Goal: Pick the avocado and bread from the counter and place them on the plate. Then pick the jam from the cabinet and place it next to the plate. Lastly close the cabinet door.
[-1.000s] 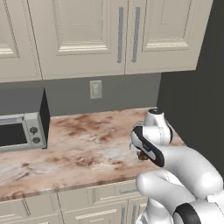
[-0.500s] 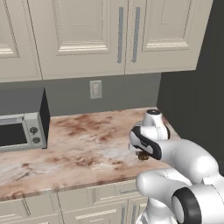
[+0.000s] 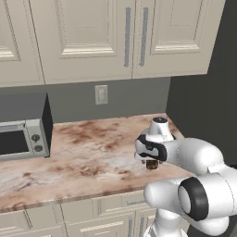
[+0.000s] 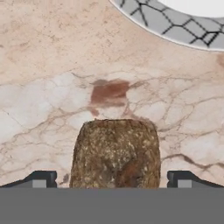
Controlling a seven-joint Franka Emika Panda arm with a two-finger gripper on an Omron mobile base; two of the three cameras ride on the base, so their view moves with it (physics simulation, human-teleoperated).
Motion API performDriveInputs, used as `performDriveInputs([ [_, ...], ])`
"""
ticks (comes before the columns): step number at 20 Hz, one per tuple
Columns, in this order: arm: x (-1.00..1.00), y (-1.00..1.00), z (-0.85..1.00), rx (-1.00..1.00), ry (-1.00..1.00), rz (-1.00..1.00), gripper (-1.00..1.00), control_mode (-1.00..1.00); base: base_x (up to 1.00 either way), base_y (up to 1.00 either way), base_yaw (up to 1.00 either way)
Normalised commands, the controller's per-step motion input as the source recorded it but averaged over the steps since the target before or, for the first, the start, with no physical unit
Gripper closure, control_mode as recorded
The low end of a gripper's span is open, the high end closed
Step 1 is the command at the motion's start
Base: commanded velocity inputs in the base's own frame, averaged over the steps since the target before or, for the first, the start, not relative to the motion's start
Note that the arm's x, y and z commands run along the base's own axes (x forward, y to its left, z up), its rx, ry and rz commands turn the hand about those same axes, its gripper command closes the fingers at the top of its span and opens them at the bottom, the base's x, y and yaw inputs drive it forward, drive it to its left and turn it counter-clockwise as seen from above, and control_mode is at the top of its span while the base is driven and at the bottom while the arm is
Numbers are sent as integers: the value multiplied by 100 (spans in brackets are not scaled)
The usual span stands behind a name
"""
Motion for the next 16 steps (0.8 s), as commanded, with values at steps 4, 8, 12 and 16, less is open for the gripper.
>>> performDriveInputs([
  [4, 15, 0, -21, 0, 0, 0, -100, -100, 0, 0, 0],
  [8, 10, 0, -28, 0, 0, 0, -100, -100, 0, 0, 0],
  [12, 2, 0, -32, 0, 0, 0, 100, -100, 0, 0, 0],
  [16, -5, -1, -28, 0, 0, 0, 100, -100, 0, 0, 0],
])
